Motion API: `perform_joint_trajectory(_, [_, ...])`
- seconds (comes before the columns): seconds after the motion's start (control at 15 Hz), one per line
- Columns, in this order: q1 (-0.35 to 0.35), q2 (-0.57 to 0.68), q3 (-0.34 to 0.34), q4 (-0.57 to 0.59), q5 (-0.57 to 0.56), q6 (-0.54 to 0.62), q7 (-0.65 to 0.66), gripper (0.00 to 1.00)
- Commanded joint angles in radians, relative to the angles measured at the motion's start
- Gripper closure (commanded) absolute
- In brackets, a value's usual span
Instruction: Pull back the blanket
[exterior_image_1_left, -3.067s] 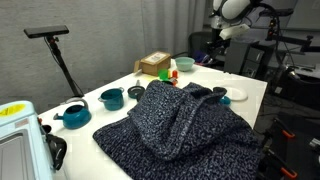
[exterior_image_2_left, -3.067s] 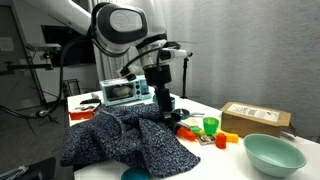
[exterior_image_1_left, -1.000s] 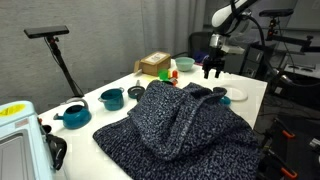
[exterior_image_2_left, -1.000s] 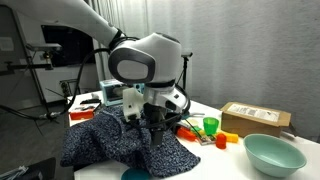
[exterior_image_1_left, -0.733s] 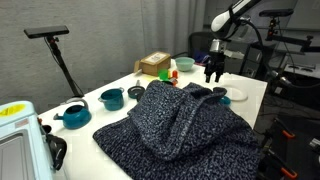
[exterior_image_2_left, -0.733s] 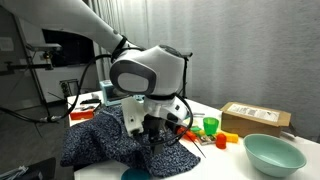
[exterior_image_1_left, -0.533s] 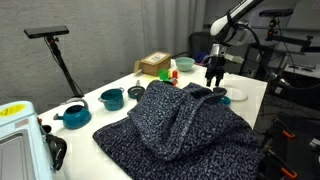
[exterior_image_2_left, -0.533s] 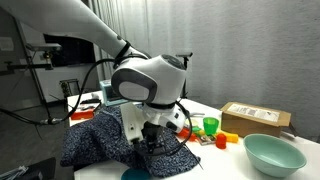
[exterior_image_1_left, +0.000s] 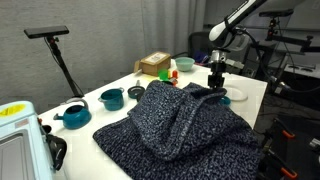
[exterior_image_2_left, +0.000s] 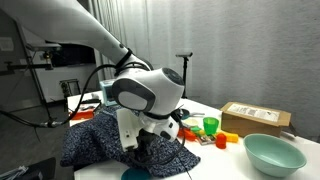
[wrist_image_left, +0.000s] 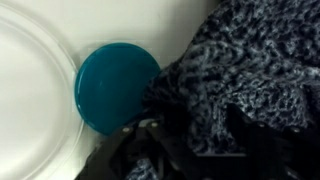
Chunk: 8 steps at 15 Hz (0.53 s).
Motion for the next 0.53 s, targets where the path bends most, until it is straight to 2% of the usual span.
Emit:
perform_joint_trajectory(0.0, [0.002,-0.039,0.02,-0.045,0.017,0.056,-0.015,0.67])
perform_joint_trajectory(0.27, [0.033,-0.1,0.048,-0.109,0.011,0.154,-0.005,0.97])
perform_joint_trajectory(0.47, [0.087,-0.194,0.079,-0.196,-0.013,0.255,0.022,1.0])
